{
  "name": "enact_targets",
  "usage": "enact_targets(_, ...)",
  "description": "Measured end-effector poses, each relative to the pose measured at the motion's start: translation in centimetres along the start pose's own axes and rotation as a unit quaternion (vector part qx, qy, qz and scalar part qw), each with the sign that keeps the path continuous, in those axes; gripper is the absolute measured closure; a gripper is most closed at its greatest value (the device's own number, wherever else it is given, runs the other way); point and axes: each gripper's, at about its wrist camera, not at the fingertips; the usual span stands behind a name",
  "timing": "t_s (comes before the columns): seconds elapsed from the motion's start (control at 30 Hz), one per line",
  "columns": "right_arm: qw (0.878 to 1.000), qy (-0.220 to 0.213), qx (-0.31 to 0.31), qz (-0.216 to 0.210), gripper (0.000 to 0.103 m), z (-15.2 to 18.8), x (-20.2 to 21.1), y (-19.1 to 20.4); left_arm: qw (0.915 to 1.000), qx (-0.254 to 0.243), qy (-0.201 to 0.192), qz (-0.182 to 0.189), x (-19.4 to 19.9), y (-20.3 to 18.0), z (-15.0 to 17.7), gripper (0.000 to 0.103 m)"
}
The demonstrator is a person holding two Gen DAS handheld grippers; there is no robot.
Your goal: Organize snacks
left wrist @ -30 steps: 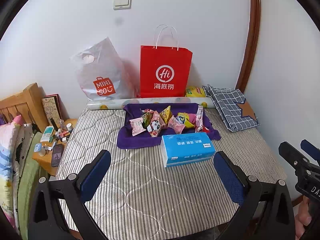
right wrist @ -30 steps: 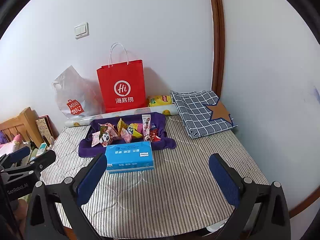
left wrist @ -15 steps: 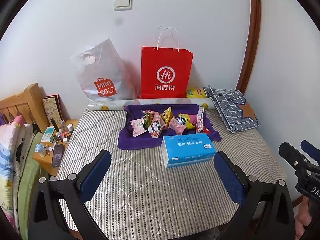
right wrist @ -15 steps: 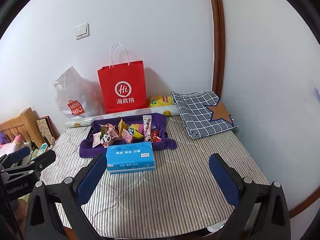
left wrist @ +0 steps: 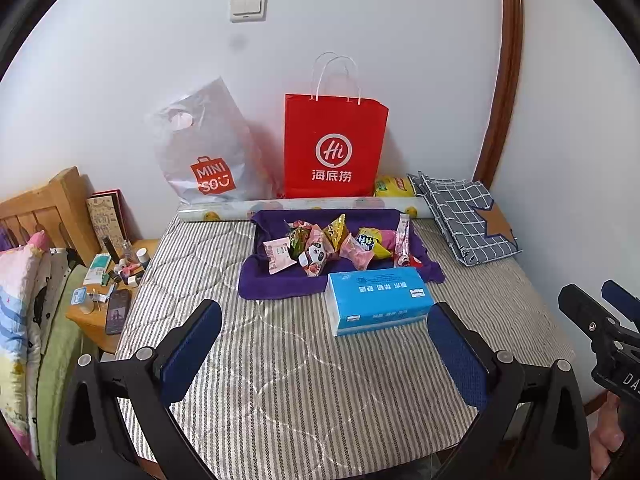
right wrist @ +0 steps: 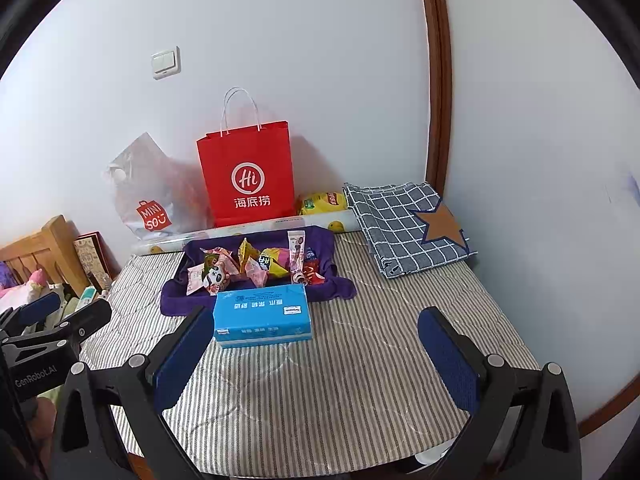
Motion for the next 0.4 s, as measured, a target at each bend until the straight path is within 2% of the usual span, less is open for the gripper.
enact_targets(0.4, 1.000, -0.001, 0.000, 0.000, 0.000, -0.01, 0.03, 0.07, 1.0000, 0.000, -0.004, -0.004, 0.05, -0.02, -0.05, 0.001)
Point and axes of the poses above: each gripper's, at about its wrist camera, not at the fingertips, and x roughly against the way its jaws point, y to its left, z to its underside, and after that the axes turned 8 degrees about -z, right-handed
